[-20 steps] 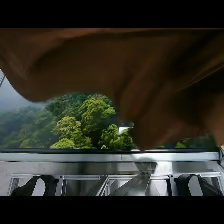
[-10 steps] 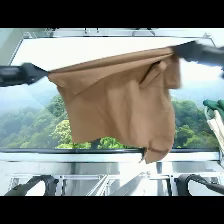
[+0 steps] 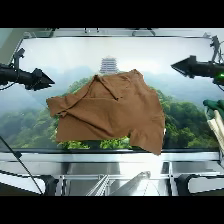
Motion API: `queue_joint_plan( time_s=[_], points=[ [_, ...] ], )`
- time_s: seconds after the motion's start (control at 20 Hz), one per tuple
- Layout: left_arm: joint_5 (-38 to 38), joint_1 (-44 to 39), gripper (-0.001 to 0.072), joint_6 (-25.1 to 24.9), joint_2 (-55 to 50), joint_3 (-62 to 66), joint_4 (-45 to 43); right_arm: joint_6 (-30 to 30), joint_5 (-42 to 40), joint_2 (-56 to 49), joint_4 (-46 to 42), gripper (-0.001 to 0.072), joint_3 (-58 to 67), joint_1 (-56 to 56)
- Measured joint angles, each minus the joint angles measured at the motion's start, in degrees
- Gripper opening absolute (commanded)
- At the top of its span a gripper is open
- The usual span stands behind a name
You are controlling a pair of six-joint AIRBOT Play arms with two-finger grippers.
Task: Fold the shirts.
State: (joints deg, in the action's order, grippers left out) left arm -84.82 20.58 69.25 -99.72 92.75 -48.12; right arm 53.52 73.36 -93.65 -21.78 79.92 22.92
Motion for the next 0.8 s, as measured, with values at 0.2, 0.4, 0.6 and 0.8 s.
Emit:
queue_joint_plan(
  time_s=[0.2, 0.4, 0.6, 0.8],
  points=[
    [-5.8, 2.5, 0.0337, 1.1, 3.1, -6.3, -0.2, 2.4, 6.6, 0.7, -11.4, 0.0408, -6.6, 4.2],
    [-5.0, 3.3, 0.0337, 1.7, 11.5, -20.9, -5.2, 2.6, 3.4, 0.2, -18.5, 0.0401, -16.6, 3.7],
    [-1.9, 3.6, 0.0337, 2.9, 18.3, -33.1, -12.2, 2.4, 1.0, -2.9, -20.8, 0.0384, -20.5, 0.5],
    [1.4, 3.6, 0.0337, 4.4, 22.5, -42.3, -16.2, 2.2, 0.9, -5.2, -20.0, 0.0196, -21.3, -5.2]
  ],
)
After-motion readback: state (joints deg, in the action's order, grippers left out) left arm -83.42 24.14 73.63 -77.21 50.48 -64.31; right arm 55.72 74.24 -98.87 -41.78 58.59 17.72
